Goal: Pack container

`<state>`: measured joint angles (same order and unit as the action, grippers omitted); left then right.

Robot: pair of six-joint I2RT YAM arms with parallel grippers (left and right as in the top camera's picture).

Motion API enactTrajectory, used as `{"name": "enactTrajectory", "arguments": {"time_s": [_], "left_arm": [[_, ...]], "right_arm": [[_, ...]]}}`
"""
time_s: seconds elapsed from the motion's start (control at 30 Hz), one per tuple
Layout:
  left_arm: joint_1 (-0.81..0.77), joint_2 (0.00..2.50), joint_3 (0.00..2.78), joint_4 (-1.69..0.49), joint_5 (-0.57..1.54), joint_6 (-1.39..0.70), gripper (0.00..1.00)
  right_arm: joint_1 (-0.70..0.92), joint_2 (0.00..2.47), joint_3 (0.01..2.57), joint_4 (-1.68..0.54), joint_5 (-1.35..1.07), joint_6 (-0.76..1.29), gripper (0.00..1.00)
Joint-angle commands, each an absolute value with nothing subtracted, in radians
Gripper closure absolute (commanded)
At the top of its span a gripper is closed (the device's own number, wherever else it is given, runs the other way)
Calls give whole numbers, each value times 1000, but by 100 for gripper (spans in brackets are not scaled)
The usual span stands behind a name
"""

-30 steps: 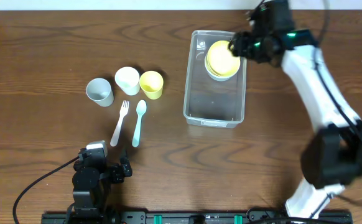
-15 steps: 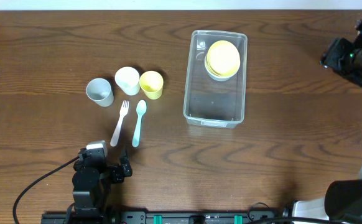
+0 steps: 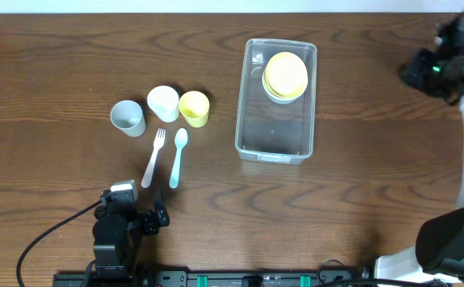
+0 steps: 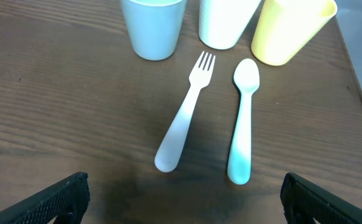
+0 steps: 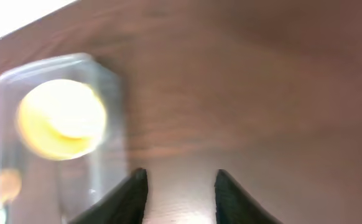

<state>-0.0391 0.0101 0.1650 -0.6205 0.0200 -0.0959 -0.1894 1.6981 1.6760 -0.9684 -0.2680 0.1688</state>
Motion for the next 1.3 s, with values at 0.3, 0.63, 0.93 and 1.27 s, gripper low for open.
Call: {"name": "enactTrajectory", "arguments": {"time_s": [0.3,0.63,0.93,1.27], "left_arm": [[-34,6,154,-617,19,-83,2],[-34,6,154,-616,19,-83,2],[-34,6,155,-617,19,-83,2],[-34,6,154,-617,19,-83,2]], "right_arm": [[194,1952,1678,-600,-310,112,71],[227,2169,1678,-414,-323,209,83],[231,2228,1678,-424,-311,203,81],[231,2223,1687,-593,-196,177,89]]}}
